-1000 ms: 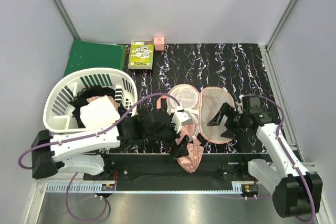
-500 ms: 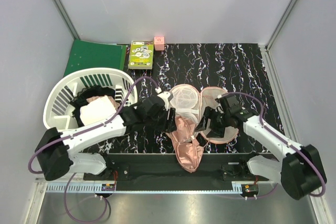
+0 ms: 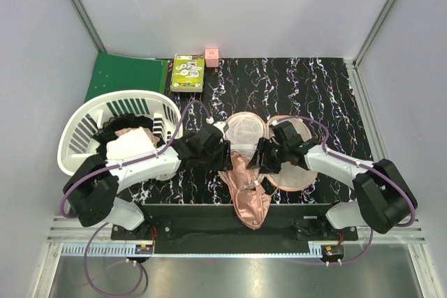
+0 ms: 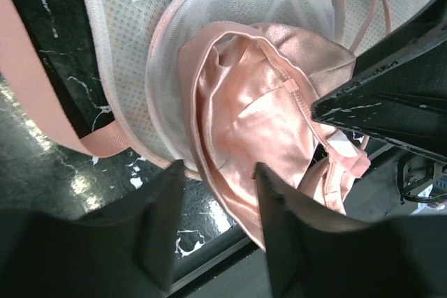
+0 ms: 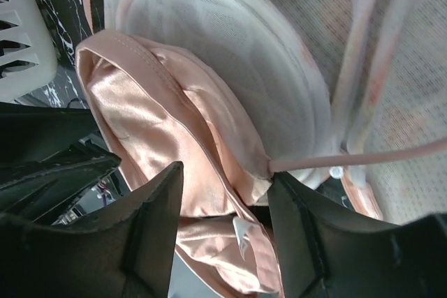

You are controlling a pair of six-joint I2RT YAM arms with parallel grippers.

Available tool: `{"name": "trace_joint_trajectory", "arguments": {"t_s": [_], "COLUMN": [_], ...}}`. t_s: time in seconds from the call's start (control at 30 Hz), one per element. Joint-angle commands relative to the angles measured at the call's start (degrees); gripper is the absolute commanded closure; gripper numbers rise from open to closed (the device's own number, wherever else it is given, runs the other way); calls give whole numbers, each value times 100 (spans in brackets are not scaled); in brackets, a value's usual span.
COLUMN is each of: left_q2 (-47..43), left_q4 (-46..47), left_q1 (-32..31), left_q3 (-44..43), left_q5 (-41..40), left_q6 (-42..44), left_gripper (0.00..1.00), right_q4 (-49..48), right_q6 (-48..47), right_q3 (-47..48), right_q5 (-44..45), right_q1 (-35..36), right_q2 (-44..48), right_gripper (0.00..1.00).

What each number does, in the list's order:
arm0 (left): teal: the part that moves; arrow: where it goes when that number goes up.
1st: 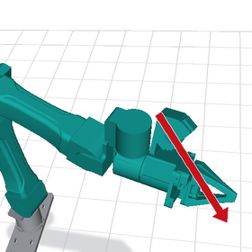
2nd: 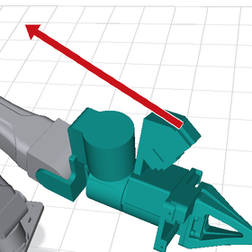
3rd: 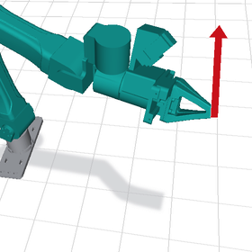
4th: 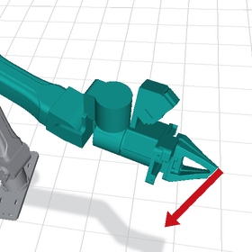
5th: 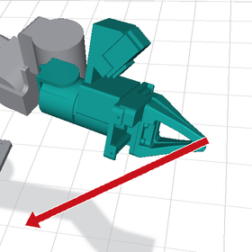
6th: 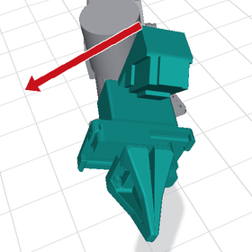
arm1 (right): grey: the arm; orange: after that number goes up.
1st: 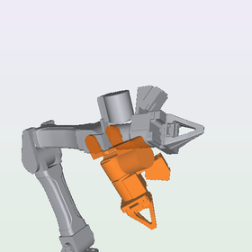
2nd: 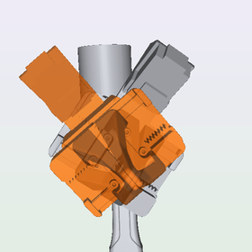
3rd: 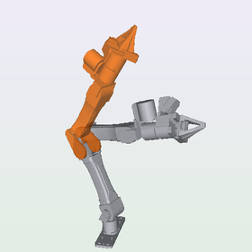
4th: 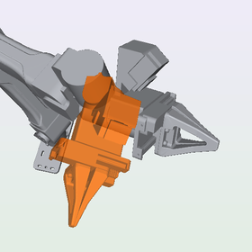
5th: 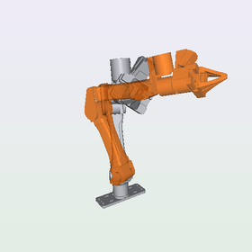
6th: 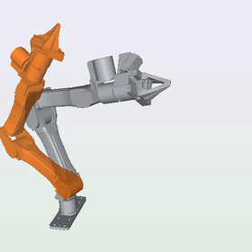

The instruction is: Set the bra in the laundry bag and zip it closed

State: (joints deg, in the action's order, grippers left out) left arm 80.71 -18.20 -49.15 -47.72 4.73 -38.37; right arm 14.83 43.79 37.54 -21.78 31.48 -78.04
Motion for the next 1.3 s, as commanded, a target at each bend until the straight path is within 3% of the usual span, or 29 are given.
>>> {"name": "trace_joint_trajectory", "arguments": {"t_s": [0.0,0.07,0.13,0.27,0.3,0.43,0.53,0.9,1.17,1.2,1.27], "left_q2": [217,279,305,174,121,-108,67,1507,1992,2036,2002], "left_q4": [484,501,484,273,221,-26,-193,-360,-184,-176,-193], "left_q1": [28,28,28,28,28,63,264,1205,1232,1249,1258], "left_q3": [-17,-53,-96,-272,-386,-833,-1386,-2619,-2733,-2742,-2690], "left_q5": [221,265,318,274,230,151,168,722,679,626,407], "left_q6": [-30,-13,5,84,84,154,259,673,629,646,787], "left_gripper": [62,76,82,100,100,100,100,100,100,99,82], "right_q4": [-639,-709,-779,-771,-623,-157,282,565,688,705,723], "right_q6": [59,94,130,244,331,516,482,-27,-940,-1056,-1362], "right_q3": [139,140,105,-27,-45,42,420,1704,2063,2108,2292], "right_q5": [183,235,244,306,341,639,876,1115,737,702,623], "right_q1": [156,200,218,235,235,235,227,-221,-897,-942,-1012], "right_q2": [-176,-246,-273,33,165,1095,1230,-306,-949,-1124,-1353], "right_gripper": [44,51,58,97,100,100,100,100,100,100,100]}}
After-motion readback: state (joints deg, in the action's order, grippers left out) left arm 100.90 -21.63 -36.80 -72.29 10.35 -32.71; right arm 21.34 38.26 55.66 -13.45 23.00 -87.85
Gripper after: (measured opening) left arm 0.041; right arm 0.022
